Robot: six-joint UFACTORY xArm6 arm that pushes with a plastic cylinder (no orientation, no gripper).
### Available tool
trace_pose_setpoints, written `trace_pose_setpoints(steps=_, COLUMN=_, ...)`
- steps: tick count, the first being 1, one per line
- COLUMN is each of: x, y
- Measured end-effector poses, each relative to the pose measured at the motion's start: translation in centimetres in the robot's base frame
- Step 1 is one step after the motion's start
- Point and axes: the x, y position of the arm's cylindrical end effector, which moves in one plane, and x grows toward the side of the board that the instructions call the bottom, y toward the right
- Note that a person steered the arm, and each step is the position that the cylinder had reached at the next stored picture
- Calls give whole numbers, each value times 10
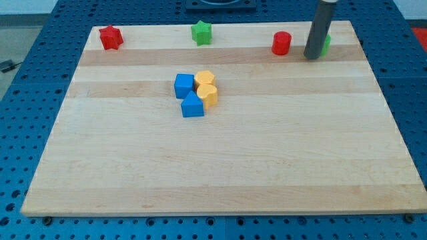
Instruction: Move the green circle towards top right side
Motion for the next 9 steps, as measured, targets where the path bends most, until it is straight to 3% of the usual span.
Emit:
trace_pose_setpoints(steps=1, x=-13, y=4)
trace_pose_setpoints(steps=4, x=8, y=38)
trace_pose_setpoints(steps=7, x=-29, y=39)
trace_pose_setpoints(steps=9, x=-3, y=39)
